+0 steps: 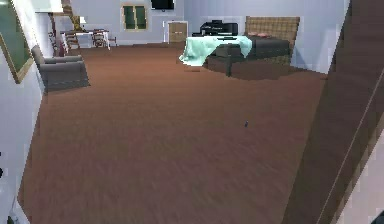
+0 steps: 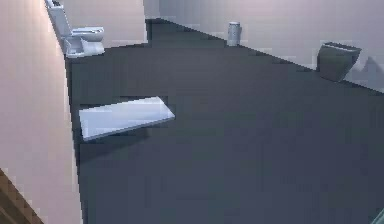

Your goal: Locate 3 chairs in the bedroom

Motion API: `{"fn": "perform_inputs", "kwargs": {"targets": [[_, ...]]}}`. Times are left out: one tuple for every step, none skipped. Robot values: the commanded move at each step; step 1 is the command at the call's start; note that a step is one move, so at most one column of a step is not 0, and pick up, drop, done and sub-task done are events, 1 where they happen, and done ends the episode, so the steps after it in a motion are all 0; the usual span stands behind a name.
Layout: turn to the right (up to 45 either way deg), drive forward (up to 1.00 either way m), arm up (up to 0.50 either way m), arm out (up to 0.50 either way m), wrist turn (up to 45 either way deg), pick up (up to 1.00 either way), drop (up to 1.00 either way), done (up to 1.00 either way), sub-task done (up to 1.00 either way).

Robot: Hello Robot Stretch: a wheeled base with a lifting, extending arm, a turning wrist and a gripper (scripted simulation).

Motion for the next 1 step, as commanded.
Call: {"fn": "perform_inputs", "kwargs": {"targets": [[0.0, 0.5, 0.0, 0.0, 0.0, 0.0, 0.0, 0.0, 0.0]]}}
